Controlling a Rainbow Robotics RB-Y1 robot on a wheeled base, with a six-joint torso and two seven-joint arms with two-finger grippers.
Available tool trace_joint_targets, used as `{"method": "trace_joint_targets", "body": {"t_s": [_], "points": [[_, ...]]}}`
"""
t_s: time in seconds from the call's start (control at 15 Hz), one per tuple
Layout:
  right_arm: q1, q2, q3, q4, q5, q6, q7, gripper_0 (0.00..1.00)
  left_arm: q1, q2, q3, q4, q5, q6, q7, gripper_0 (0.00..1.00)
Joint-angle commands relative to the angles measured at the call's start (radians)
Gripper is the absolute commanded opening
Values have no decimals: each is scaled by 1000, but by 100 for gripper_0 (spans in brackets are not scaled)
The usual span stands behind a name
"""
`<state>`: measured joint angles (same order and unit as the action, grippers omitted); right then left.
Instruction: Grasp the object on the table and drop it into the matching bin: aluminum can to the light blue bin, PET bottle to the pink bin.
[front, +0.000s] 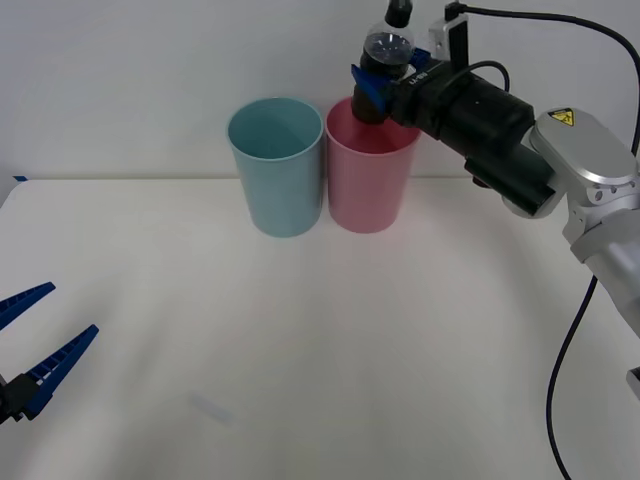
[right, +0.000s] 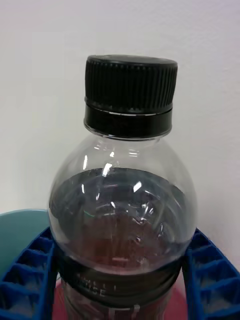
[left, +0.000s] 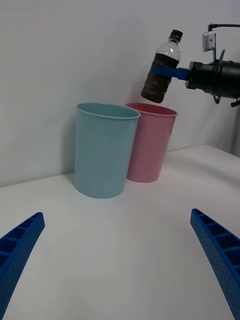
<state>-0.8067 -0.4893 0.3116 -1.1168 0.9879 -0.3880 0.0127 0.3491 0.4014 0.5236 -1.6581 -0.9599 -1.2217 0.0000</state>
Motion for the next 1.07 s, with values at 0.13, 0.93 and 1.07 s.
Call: {"method": "trace_joint_targets", "body": {"t_s": [0.13,0.93,1.07], "points": [[1,-2,-6,-15,1,0,0,100,0,0,0,0,0,0,0,100],[202,-78,-3,-307,-86,-20,1,100,0,0,0,0,0,0,0,100],[268,-124,-3,-380,-124,-28,12,100,0,0,0,0,0,0,0,100]]}}
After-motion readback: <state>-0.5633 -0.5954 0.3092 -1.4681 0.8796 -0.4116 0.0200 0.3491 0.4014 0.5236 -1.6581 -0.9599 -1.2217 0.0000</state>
